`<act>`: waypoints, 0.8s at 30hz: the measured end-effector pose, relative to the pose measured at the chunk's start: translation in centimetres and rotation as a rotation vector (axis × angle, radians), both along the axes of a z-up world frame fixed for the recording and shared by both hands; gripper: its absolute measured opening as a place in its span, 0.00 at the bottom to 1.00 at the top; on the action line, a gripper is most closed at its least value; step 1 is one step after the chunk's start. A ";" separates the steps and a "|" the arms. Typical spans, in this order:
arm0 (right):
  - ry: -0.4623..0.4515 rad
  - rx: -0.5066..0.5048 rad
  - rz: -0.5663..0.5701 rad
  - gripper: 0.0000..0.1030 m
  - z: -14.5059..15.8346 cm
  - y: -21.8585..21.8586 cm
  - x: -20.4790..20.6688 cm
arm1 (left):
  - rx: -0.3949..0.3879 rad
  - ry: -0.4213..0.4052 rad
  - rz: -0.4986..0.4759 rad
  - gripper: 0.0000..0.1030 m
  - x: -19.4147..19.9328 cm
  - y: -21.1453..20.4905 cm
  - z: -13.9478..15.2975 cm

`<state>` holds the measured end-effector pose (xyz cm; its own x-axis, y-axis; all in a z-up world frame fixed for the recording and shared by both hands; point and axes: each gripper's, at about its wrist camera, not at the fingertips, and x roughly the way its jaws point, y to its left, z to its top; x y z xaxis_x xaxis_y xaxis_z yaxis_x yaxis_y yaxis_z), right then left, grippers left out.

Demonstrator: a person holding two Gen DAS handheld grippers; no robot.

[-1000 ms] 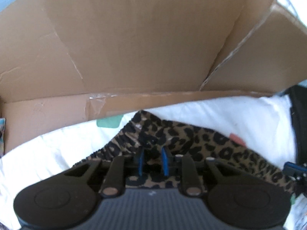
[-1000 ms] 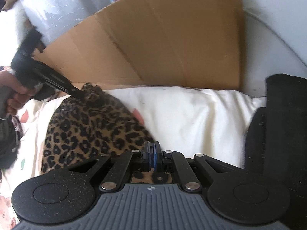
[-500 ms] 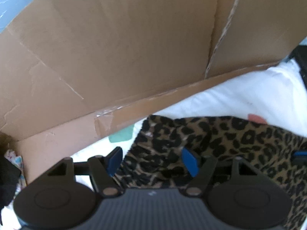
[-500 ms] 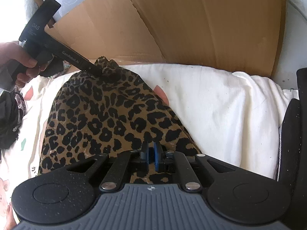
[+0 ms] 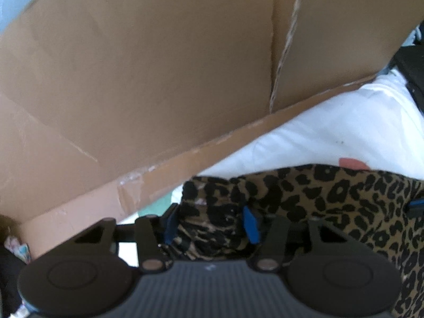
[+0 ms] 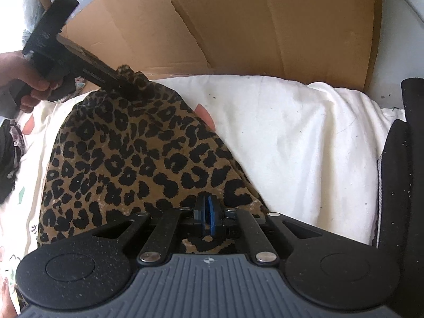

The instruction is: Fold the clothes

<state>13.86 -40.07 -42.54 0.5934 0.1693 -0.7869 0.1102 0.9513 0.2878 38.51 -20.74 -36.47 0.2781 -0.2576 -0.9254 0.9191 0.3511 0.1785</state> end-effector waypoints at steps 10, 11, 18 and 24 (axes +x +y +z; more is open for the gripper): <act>-0.048 0.001 0.000 0.06 1.1 -0.3 0.7 | -0.022 0.012 0.003 0.51 0.5 -0.5 -0.6; -0.058 0.005 0.003 0.06 1.3 -0.2 1.0 | -0.026 0.011 0.004 0.52 0.5 -0.5 -0.9; -0.093 0.008 0.059 0.07 1.5 1.5 4.3 | -0.021 -0.009 -0.009 0.55 0.4 -1.1 -1.4; -0.041 -0.040 0.072 0.10 -0.2 2.3 5.5 | -0.054 -0.021 -0.019 0.56 0.3 -0.2 1.0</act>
<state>19.38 -37.76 -42.70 0.6128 0.1813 -0.7692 0.0304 0.9672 0.2522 38.78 -20.94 -35.43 0.2916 -0.3123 -0.9041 0.9220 0.3433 0.1788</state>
